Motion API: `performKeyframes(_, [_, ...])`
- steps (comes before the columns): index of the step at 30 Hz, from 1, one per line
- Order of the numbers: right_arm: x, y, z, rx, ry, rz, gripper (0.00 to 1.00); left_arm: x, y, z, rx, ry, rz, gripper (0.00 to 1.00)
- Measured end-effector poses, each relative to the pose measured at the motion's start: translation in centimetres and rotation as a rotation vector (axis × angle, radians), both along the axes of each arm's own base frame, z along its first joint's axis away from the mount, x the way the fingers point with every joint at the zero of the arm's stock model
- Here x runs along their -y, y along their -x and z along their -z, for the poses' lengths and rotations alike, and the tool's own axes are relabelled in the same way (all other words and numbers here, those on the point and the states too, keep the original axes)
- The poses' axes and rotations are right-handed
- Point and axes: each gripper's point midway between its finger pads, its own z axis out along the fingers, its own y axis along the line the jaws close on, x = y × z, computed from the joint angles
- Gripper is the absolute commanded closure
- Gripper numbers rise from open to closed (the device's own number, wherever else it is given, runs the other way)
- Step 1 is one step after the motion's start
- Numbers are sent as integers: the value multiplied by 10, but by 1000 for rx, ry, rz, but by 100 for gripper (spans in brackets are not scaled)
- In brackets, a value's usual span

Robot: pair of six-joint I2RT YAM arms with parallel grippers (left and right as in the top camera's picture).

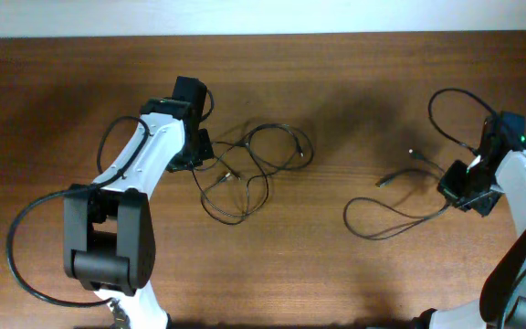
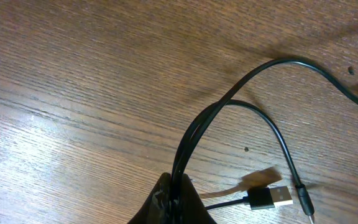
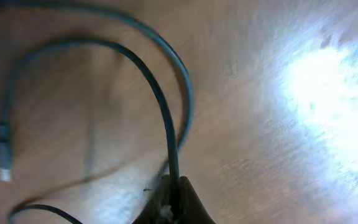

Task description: Untangle cables

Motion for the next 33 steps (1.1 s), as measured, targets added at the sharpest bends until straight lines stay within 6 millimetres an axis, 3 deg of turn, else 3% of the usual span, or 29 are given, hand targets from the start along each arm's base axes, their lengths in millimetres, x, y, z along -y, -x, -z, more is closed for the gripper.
performKeyframes(1, [-2,5,4,-16,-5,0,64,0,0,0,2,0,0,96])
performKeyframes(3, [-5,16,14,-47,-13,-4,32,0,-2,0,6,1,0,95])
performKeyframes(5, [-8,23,22,-61,-19,6,26,0,-3,0,11,2,0,94])
performKeyframes(7, [-6,16,33,-14,-4,-2,29,1,-3,0,14,2,0,94])
performKeyframes(9, [-6,17,46,8,1,-2,41,1,-4,0,18,3,0,94])
performKeyframes(13, [-2,14,54,61,41,0,96,1,-6,-1,23,4,0,94])
performKeyframes(26, [27,-66,41,428,170,5,96,1,-3,23,47,8,0,95])
performKeyframes(31, [33,-83,30,507,201,7,96,1,-4,23,52,9,0,95])
performKeyframes(33, [36,-80,31,494,214,30,96,1,-4,23,52,9,0,95])
